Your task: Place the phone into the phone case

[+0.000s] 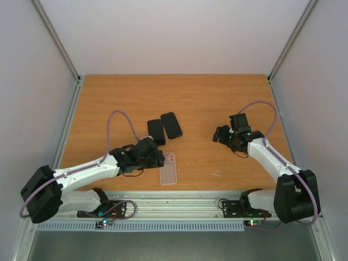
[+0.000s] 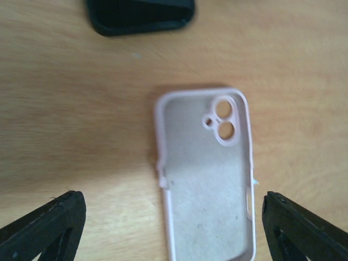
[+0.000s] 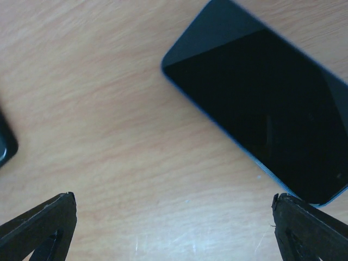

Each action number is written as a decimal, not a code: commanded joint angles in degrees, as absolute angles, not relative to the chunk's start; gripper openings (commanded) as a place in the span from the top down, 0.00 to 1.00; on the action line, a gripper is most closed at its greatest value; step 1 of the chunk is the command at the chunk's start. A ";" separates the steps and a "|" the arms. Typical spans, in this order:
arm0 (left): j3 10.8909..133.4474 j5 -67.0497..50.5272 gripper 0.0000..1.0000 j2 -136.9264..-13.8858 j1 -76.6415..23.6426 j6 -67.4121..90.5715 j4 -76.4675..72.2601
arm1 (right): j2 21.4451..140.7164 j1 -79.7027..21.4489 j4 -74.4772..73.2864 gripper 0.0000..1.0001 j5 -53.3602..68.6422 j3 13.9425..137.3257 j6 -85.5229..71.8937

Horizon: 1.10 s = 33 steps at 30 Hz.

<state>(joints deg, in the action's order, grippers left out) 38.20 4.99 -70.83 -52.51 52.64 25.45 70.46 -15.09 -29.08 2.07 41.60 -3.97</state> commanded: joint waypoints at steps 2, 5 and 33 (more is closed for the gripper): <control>37.05 11.86 0.04 -63.11 -47.22 46.42 31.68 | 75.31 -6.17 -27.50 0.02 9.85 45.80 -3.14; 37.39 17.05 0.01 -60.42 -45.73 42.40 33.74 | 79.78 -2.66 -27.23 0.02 10.50 49.07 -3.33; 36.17 29.54 0.01 -64.40 -44.56 30.56 31.23 | 112.56 1.31 -32.56 0.02 16.23 75.87 1.44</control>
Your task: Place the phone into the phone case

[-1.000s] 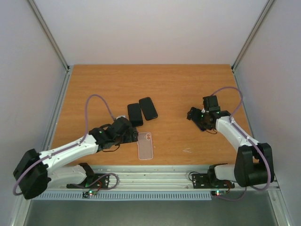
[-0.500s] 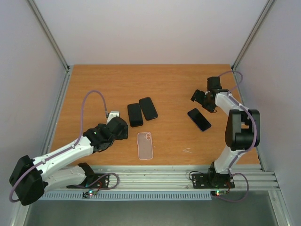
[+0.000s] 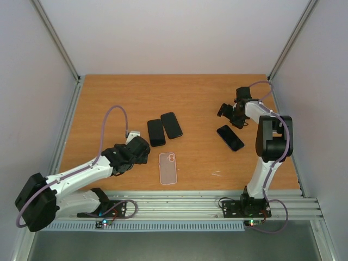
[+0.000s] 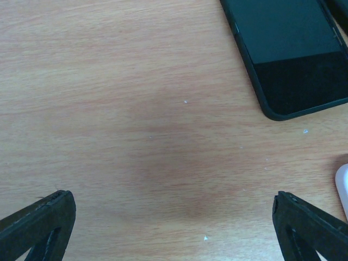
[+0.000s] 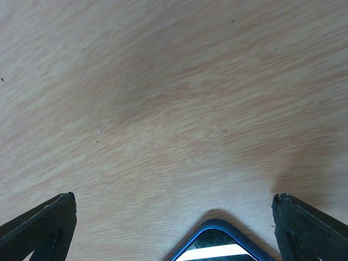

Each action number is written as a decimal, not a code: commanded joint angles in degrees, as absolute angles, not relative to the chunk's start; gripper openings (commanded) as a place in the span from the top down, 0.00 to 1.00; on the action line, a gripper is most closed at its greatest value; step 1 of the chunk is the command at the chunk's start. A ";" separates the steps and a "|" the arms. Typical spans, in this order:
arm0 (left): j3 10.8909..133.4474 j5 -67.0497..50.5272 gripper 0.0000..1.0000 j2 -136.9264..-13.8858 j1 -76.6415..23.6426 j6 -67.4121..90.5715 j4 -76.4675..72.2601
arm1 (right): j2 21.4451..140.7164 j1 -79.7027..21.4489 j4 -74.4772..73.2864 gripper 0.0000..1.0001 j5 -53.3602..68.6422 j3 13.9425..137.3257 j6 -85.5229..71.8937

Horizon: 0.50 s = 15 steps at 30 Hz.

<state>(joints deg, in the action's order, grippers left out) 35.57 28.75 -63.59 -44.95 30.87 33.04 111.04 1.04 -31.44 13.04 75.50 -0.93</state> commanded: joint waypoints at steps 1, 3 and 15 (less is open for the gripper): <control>36.17 29.53 0.01 -64.50 -44.56 30.58 31.21 | 112.84 1.26 -32.60 0.02 16.69 75.66 1.53; 36.17 29.53 0.01 -64.45 -44.59 30.64 31.29 | 112.89 1.26 -32.36 0.02 17.68 74.87 1.66; 36.06 29.36 0.01 -64.08 -44.63 30.85 31.20 | 107.57 -2.86 -30.79 0.02 23.03 66.57 3.34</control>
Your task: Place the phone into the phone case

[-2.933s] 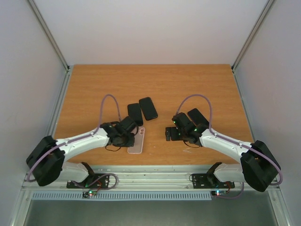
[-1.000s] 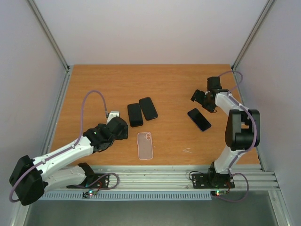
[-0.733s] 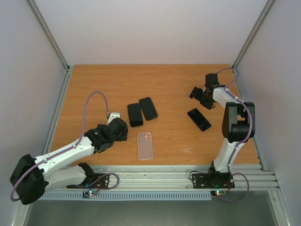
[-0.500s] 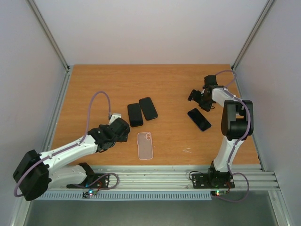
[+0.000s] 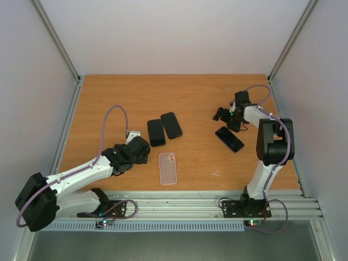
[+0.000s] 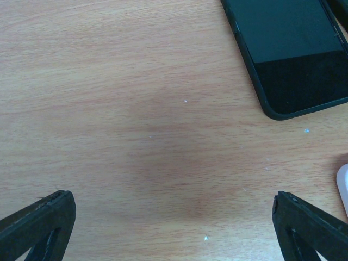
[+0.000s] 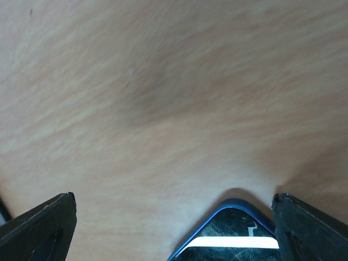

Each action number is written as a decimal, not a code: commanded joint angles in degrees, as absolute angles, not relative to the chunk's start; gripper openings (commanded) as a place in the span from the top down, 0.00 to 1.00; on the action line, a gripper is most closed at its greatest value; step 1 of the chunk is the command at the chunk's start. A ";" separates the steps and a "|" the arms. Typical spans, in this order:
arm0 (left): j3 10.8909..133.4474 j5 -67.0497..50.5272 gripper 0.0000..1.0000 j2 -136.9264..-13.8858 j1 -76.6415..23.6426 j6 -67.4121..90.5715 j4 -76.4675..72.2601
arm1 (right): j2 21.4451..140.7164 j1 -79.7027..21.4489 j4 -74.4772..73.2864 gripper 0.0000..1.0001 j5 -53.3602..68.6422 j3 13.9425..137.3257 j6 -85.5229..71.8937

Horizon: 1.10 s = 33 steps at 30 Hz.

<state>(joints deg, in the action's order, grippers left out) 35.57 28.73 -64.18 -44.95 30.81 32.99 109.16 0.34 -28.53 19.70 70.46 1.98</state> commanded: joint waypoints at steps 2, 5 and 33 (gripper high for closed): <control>36.11 29.43 0.01 -64.03 -44.56 30.93 31.25 | 106.36 -4.45 -30.99 0.02 22.43 65.18 4.01; 36.00 29.44 0.01 -63.91 -44.56 31.09 31.29 | 104.36 -6.66 -31.48 0.02 21.42 63.04 4.88; 35.58 28.89 0.01 -64.07 -44.57 31.29 30.79 | 74.62 -14.50 -42.68 0.02 1.82 46.42 0.55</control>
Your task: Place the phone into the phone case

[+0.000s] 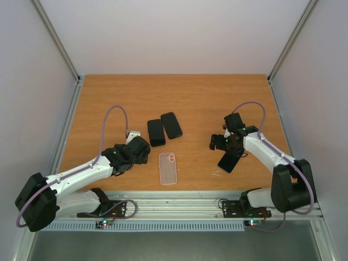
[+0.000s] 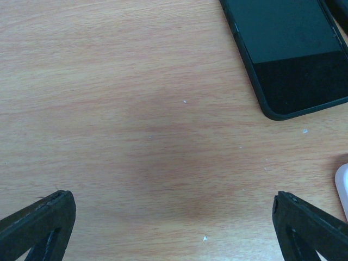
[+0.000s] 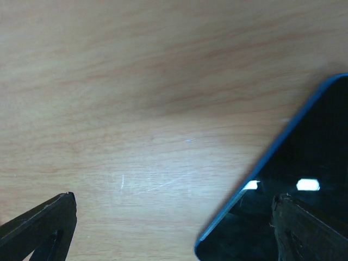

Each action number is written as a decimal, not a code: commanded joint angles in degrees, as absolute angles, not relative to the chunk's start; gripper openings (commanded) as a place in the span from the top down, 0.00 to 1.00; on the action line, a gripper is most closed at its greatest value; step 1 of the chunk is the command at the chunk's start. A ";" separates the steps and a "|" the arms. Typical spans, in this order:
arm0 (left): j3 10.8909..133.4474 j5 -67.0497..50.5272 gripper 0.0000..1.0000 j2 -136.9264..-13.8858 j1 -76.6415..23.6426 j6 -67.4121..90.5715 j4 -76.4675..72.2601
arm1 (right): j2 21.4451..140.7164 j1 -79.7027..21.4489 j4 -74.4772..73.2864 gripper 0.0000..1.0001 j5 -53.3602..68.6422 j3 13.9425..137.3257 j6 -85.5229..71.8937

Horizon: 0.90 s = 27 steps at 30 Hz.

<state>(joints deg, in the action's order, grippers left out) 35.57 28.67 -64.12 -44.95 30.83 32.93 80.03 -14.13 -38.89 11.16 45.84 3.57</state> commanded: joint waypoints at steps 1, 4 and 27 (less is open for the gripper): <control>35.58 28.84 0.01 -64.01 -44.56 31.29 30.84 | 72.94 -14.50 -43.24 0.01 -0.61 46.07 -0.82; 35.47 28.81 0.01 -63.82 -44.60 31.30 30.86 | 69.70 -14.23 -45.58 0.02 -8.97 45.80 -6.13; 35.29 27.60 0.01 -63.61 -44.61 31.37 30.53 | 83.34 -13.25 -38.03 0.02 -9.86 40.32 -18.06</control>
